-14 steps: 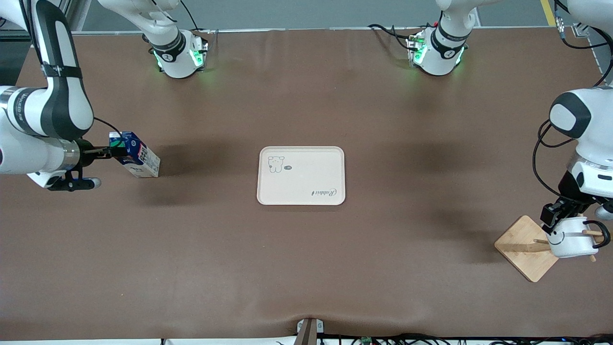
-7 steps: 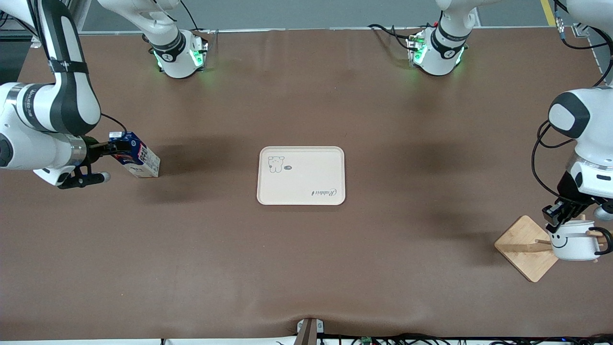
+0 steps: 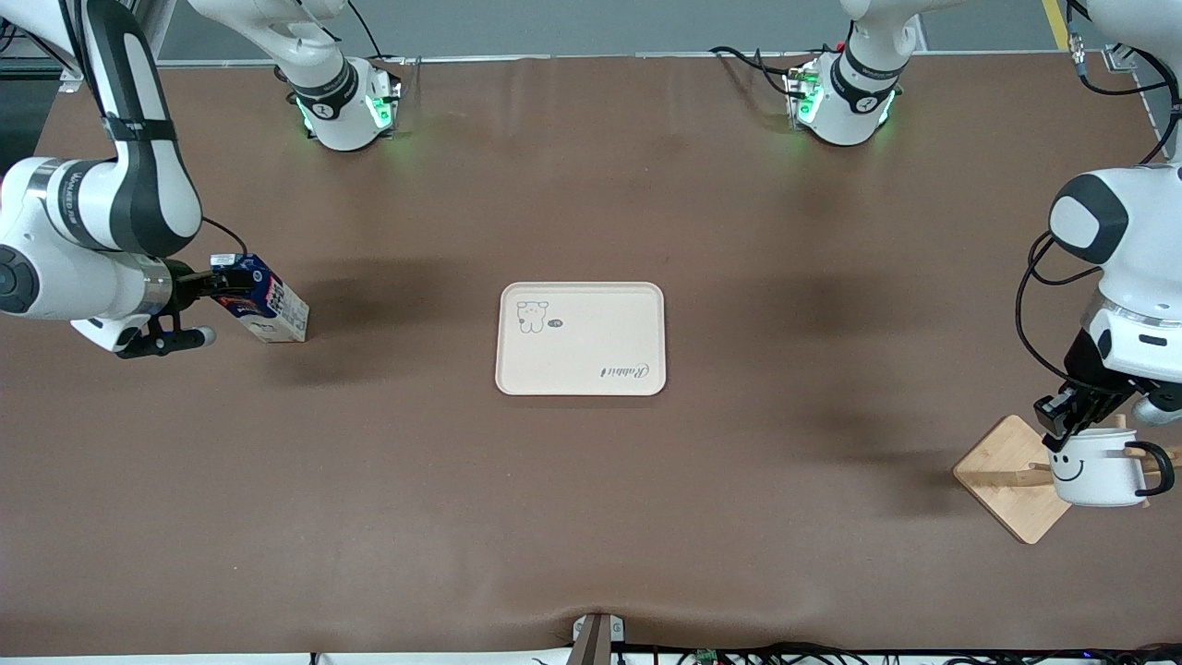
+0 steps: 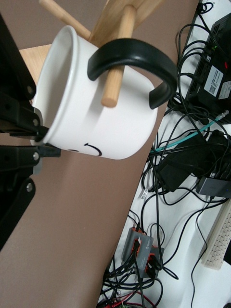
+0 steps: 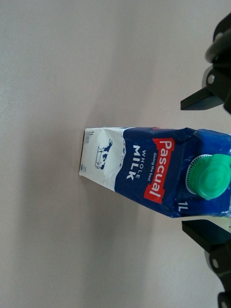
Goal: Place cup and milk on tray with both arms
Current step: 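Grasp the milk carton with the right gripper while the left gripper lifts the mug, then carry the mug and milk carton toward the white tray with both grippers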
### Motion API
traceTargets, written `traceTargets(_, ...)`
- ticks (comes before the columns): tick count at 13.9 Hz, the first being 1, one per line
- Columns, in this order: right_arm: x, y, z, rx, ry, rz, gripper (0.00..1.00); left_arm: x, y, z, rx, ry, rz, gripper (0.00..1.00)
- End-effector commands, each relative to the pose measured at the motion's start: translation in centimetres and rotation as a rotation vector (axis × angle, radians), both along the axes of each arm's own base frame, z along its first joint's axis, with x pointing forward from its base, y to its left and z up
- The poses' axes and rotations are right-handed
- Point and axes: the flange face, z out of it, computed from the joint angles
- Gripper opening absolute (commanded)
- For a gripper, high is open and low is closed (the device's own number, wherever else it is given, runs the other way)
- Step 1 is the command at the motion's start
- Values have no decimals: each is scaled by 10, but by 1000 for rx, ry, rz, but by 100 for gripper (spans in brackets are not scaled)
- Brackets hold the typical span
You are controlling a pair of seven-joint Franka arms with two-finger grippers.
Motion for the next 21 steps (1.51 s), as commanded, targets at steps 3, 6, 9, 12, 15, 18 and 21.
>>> traceTargets(3, -15, 1, 2, -14, -14, 10, 100, -10, -24, 31, 6, 28, -31, 6)
traceTargets(6, -20, 1, -7, -13, -11, 5, 100, -19, -36, 51, 10, 59, -44, 6)
traceTargets(9, -21, 0, -10, -13, -13, 4, 100, -25, -69, 64, -25, 79, -33, 6)
traceTargets(12, -21, -1, -10, -13, -5, 2, 36, -25, -109, 87, -60, 147, -24, 6)
traceTargets(15, -16, -2, -4, -9, -13, -6, 12, -25, -158, 98, -91, 230, -42, 3)
traceTargets(18, 6, -10, 43, -13, 4, -20, 12, -37, -211, 91, -91, 333, -110, 3)
traceTargets(21, 25, -14, 81, -19, -3, -28, 10, -55, -279, 71, -166, 410, -92, 3)
